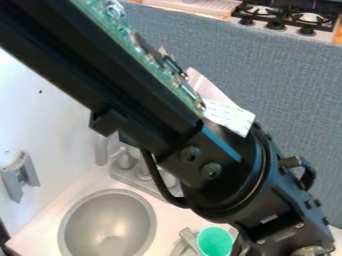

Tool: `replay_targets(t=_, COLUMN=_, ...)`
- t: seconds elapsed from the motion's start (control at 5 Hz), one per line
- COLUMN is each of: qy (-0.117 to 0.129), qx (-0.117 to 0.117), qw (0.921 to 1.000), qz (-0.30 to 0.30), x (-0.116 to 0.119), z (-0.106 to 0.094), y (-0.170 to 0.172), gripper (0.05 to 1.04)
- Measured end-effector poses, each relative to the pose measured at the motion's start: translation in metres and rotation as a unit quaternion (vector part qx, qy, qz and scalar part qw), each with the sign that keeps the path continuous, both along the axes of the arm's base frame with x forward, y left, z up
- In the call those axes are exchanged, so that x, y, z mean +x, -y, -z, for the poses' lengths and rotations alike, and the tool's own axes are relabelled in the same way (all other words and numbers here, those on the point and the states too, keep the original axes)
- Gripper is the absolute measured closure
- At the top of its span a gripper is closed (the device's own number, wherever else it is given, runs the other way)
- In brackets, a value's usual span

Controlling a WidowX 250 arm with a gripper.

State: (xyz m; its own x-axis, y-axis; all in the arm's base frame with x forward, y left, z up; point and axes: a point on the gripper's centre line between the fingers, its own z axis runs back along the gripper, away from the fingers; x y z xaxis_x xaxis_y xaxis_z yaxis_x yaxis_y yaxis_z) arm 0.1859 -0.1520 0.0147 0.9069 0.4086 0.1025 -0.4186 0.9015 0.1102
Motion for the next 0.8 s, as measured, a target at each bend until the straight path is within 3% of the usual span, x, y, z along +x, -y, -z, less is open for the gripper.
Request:
replay_targets(t=0.2, qy=-0.008, qx=0.008, qw=0.9999, qz=0.002, x=-0.002, z=0.005, y=-0.001, gripper=0.083)
replay_targets(t=0.4, qy=0.014, qx=0.0, qw=0.9994, qz=0.033, x=0.013, z=-0.002, y=0.009, gripper=0.083)
replay_targets(t=0.8, qy=0.071, qx=-0.062, qw=0.9834, qz=0.155, x=0.058, z=-0.019, y=0.057, gripper=0.083)
